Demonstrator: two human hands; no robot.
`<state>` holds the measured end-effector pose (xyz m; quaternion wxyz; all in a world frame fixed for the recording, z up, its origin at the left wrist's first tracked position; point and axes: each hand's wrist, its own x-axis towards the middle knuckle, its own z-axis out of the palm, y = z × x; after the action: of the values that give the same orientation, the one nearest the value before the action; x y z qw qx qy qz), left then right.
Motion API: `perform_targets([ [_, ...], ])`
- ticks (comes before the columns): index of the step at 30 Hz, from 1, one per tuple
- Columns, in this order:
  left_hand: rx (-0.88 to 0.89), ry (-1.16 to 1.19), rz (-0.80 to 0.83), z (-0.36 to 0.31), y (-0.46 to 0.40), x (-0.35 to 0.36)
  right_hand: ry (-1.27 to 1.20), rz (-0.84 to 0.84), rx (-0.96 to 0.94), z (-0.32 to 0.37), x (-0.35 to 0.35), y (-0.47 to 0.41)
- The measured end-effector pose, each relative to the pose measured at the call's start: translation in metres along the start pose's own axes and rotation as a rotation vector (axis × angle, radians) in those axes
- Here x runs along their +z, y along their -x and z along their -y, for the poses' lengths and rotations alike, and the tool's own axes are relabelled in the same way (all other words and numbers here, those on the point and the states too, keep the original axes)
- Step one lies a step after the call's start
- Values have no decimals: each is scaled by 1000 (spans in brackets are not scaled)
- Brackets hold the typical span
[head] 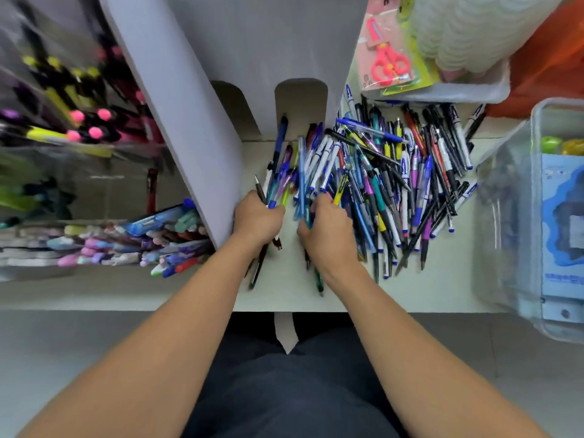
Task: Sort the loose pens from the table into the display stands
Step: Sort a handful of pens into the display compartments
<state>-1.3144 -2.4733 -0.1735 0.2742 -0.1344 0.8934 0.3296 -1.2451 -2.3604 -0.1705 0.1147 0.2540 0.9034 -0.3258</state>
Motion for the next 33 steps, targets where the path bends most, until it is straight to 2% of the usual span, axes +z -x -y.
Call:
perform_targets([
  [4, -27, 151, -8, -2, 7, 11, -342, 39, -3, -10, -12, -6],
  [7, -40, 130, -27, -13, 14, 22, -377, -67, -25, -27, -31, 0],
  [10, -76, 97, -37, -26, 19, 33, -443, -121, 44, -47, -47, 5],
  [18, -191, 135, -64, -49, 13, 32, -509, -111, 98, -71, -51, 23],
  [23, -121, -23, -98, -50, 1, 17, -512, -107, 74, -66, -52, 26],
  [26, -98, -55, -56, -47, -1, 4, -486, -98, 45, -56, -59, 22],
  [33, -118, 170, 124, -48, 27, -33, -487, -34, -4, -23, -75, 7],
])
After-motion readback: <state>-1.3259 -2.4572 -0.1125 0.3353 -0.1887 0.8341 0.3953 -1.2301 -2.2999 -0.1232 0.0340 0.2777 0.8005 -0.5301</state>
